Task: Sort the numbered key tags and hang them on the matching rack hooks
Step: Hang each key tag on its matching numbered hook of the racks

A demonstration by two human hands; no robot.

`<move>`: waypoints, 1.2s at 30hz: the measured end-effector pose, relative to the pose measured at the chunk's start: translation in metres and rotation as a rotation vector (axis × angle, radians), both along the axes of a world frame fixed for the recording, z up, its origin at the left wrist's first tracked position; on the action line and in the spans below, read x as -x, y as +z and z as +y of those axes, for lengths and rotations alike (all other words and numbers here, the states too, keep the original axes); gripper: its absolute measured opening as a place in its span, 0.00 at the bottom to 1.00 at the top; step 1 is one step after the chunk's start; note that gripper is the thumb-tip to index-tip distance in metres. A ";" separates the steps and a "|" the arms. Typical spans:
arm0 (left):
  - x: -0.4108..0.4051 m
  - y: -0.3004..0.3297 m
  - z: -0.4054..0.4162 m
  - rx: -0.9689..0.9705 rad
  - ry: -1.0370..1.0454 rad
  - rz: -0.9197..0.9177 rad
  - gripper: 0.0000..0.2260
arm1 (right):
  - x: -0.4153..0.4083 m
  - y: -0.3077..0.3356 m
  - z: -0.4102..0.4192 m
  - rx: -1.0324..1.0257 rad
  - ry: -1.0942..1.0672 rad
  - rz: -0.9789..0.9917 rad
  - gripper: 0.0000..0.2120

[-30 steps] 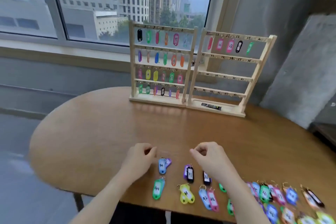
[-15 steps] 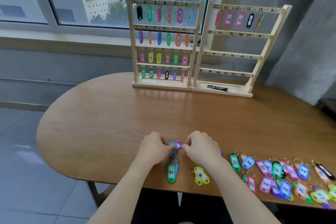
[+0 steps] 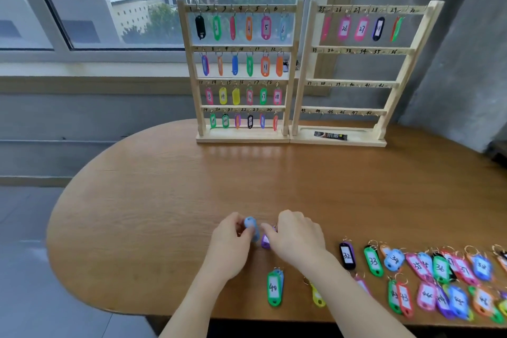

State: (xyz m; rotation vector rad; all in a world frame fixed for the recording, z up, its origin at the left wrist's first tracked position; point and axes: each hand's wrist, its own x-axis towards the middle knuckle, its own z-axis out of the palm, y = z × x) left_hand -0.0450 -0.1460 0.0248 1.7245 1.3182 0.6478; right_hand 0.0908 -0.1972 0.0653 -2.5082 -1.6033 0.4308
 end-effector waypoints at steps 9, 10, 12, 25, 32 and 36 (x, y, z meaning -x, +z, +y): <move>0.024 0.000 0.004 0.111 0.006 -0.086 0.04 | 0.008 -0.003 0.016 0.083 0.090 0.009 0.10; 0.025 0.000 0.002 0.128 0.023 -0.077 0.05 | 0.005 -0.003 0.016 0.096 0.101 0.026 0.08; 0.026 0.001 -0.001 0.177 0.046 -0.122 0.06 | -0.001 -0.006 0.013 0.126 0.133 0.053 0.05; -0.040 0.087 0.044 0.075 -0.077 -0.301 0.13 | -0.143 0.090 0.011 -0.258 -0.173 0.779 0.12; -0.147 0.173 0.074 -0.177 -0.429 -0.204 0.11 | -0.248 0.155 0.008 -0.551 -0.250 0.833 0.12; -0.212 0.219 0.085 -0.148 -0.496 -0.287 0.09 | -0.287 0.186 0.021 -0.690 -0.241 0.821 0.10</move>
